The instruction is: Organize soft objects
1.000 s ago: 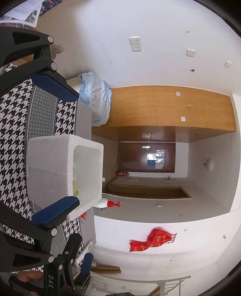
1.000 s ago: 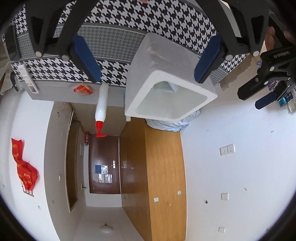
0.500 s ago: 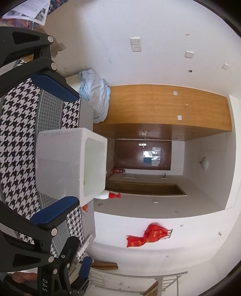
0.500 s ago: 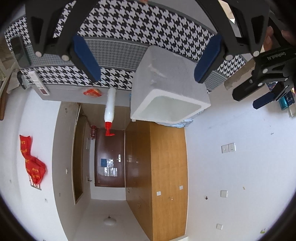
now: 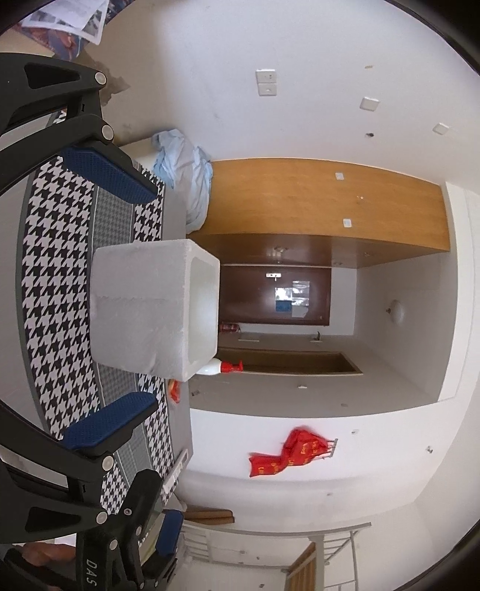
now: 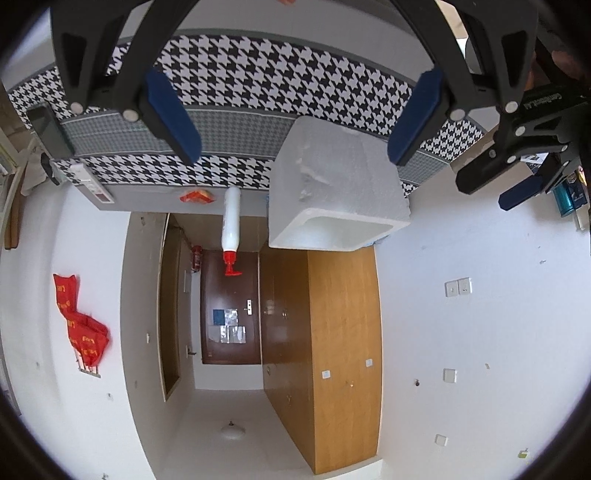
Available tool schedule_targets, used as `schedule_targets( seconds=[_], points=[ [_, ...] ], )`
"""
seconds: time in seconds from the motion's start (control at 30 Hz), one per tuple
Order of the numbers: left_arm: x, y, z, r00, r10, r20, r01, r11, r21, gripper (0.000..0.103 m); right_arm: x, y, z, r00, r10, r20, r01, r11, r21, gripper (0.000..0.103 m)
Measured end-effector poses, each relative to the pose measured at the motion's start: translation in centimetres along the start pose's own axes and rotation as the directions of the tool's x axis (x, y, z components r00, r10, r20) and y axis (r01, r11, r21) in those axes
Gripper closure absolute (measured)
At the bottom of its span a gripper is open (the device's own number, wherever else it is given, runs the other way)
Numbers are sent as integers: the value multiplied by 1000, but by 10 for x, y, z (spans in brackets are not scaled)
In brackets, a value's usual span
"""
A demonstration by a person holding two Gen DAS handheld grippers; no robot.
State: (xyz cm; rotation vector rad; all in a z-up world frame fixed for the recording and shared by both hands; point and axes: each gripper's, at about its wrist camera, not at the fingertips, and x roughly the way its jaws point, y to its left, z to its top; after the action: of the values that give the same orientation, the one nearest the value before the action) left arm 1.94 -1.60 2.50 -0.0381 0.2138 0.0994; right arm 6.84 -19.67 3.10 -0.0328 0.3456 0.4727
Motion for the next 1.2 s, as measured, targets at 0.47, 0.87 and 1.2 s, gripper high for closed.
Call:
schedule_targets(
  seconds=[0.47,0.87,1.2],
  points=[
    [-24,-7,-25,1000,11,25,-11,1000,2,1,-22,5,-31,1000,-14,24,13,1000,1,1],
    [-26,-15,-25,1000,16,22,-16,1000,15,1,-27,1,-34,998,-50,34,50,999,-5,1],
    [-25,-17,-25,1000,6,12,-6,1000,26,1,-26,-1,-37,998,-54,25,54,998,-10,1]
  ],
)
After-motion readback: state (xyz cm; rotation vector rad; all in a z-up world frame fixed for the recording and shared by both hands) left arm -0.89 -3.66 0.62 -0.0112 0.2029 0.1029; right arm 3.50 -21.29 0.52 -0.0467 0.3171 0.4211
